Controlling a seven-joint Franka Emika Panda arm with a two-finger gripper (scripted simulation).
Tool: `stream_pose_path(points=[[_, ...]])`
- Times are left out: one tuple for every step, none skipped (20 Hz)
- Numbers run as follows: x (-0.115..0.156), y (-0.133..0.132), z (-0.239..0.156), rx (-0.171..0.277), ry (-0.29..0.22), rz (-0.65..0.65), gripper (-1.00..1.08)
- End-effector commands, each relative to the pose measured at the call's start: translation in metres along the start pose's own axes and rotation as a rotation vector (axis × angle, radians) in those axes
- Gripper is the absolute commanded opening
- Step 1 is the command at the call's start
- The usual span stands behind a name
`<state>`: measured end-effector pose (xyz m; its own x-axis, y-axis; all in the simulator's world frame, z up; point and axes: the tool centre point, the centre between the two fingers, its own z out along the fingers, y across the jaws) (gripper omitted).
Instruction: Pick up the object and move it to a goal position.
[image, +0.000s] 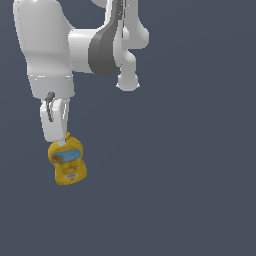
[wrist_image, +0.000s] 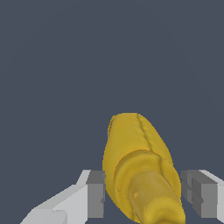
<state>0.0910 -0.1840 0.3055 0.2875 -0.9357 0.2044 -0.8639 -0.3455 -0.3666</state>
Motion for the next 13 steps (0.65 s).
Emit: stream_pose_path(points=[[0.029, -0.007, -0.023, 0.064, 0.039, 0.017, -1.00], [0.038, -0.007, -0.028, 0.081, 0.049, 0.023, -1.00], [0.045, -0.008, -0.033, 0.096, 0.058, 0.028, -1.00], [0.051, -0.008, -0.038, 0.109, 0.065, 0.033, -1.00], [0.057, -0.008, -0.042, 0.120, 0.072, 0.037, -1.00], [0.061, -0.008, -0.045, 0.130, 0.077, 0.040, -1.00], [0.064, -0.008, -0.047, 0.137, 0.080, 0.042, -1.00], [0.067, -0.008, -0.049, 0.143, 0.083, 0.044, -1.00], [0.068, -0.008, -0.050, 0.147, 0.085, 0.046, -1.00], [0.069, -0.008, -0.051, 0.149, 0.085, 0.046, -1.00], [0.069, -0.008, -0.051, 0.149, 0.084, 0.046, -1.00], [0.068, -0.008, -0.050, 0.148, 0.083, 0.046, -1.00], [0.068, -0.008, -0.050, 0.147, 0.082, 0.046, -1.00]])
